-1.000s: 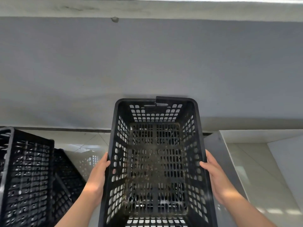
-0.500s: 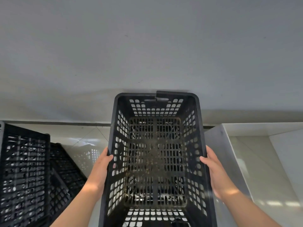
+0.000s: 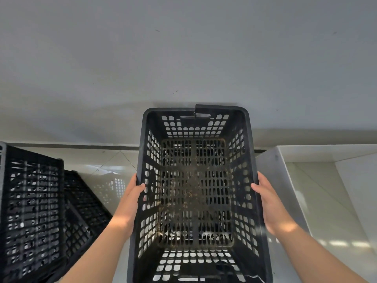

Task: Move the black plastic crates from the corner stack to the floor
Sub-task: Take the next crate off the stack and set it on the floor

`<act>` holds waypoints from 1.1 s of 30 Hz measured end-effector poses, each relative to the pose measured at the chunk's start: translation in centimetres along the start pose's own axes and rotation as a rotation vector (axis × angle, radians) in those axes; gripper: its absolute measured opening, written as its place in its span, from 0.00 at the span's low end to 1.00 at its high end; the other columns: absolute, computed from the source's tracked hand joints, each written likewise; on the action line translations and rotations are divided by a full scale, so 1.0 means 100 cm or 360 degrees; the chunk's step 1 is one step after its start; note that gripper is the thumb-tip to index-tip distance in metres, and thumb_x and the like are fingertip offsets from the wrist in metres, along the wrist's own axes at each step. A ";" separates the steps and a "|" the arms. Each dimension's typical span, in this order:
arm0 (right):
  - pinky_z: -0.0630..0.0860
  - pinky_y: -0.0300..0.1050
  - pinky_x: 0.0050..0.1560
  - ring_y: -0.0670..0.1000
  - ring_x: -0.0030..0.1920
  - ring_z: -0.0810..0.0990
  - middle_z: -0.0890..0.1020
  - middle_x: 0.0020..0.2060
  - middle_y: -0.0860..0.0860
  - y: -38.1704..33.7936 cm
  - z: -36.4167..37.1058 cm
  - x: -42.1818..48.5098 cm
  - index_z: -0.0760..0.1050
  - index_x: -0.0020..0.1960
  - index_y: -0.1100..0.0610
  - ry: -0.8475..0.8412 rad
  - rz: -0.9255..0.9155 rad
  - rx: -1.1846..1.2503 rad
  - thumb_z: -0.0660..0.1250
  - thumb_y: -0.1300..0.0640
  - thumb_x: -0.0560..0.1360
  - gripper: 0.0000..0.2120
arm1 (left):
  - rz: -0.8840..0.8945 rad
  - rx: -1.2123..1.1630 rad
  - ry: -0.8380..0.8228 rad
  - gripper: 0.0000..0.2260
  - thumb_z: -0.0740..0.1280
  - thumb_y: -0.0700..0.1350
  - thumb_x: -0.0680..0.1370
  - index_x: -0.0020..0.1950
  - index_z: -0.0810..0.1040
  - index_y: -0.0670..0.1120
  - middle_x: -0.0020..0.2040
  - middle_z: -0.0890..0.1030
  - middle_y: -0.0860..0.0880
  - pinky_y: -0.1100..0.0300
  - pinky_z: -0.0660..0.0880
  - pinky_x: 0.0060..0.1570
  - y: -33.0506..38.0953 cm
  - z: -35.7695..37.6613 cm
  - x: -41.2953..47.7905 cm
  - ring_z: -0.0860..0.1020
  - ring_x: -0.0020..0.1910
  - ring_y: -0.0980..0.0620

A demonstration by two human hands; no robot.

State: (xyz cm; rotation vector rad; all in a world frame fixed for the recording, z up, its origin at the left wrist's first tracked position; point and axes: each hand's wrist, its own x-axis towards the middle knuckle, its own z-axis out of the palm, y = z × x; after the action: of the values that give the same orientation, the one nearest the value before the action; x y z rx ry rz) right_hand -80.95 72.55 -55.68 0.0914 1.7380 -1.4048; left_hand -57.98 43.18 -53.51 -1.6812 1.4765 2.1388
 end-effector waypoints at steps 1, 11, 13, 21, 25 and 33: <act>0.70 0.66 0.75 0.51 0.72 0.77 0.80 0.71 0.44 -0.001 0.001 -0.001 0.68 0.78 0.42 0.0011 -0.0002 0.0001 0.66 0.42 0.76 0.31 | 0.0010 0.0001 -0.0002 0.20 0.59 0.56 0.81 0.73 0.66 0.68 0.67 0.79 0.54 0.39 0.74 0.63 0.000 0.000 0.000 0.80 0.63 0.46; 0.70 0.66 0.74 0.53 0.72 0.77 0.80 0.70 0.44 -0.006 0.010 -0.005 0.71 0.75 0.40 0.0079 -0.0001 0.0027 0.64 0.45 0.76 0.27 | 0.0075 0.0058 0.0045 0.19 0.59 0.55 0.81 0.70 0.66 0.71 0.66 0.79 0.56 0.39 0.74 0.63 0.003 0.006 -0.002 0.79 0.64 0.47; 0.69 0.68 0.75 0.54 0.74 0.76 0.79 0.71 0.43 -0.004 0.012 -0.005 0.70 0.75 0.36 0.0084 0.0020 0.0033 0.66 0.43 0.75 0.28 | 0.0090 0.0096 0.0078 0.20 0.60 0.56 0.79 0.69 0.64 0.74 0.68 0.77 0.56 0.38 0.72 0.65 0.003 0.007 -0.003 0.77 0.66 0.46; 0.68 0.64 0.77 0.51 0.74 0.74 0.75 0.74 0.42 -0.007 0.018 -0.007 0.62 0.80 0.36 0.0133 -0.0025 0.0026 0.63 0.56 0.84 0.29 | 0.0206 0.0308 0.0101 0.33 0.62 0.43 0.83 0.80 0.48 0.64 0.75 0.69 0.54 0.40 0.67 0.71 0.007 0.015 -0.009 0.72 0.70 0.48; 0.60 0.64 0.81 0.48 0.80 0.64 0.64 0.81 0.37 -0.012 0.015 -0.012 0.56 0.81 0.30 0.0124 0.0007 -0.0053 0.66 0.49 0.78 0.36 | 0.0182 0.0385 0.0101 0.36 0.63 0.43 0.82 0.81 0.44 0.61 0.79 0.61 0.56 0.41 0.64 0.73 0.010 0.011 -0.015 0.67 0.74 0.48; 0.56 0.56 0.81 0.49 0.82 0.59 0.60 0.83 0.40 -0.036 0.026 -0.040 0.57 0.84 0.40 0.0211 0.0022 -0.0165 0.62 0.58 0.85 0.31 | 0.0222 0.0309 0.0183 0.32 0.62 0.41 0.82 0.80 0.53 0.62 0.71 0.64 0.63 0.45 0.60 0.75 0.027 0.018 -0.044 0.63 0.76 0.50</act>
State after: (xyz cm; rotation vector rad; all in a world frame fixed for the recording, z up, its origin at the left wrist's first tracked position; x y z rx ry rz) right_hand -79.00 70.91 -50.34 0.1427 1.9127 -1.3213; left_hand -59.00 45.07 -48.48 -1.7038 1.8178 1.9135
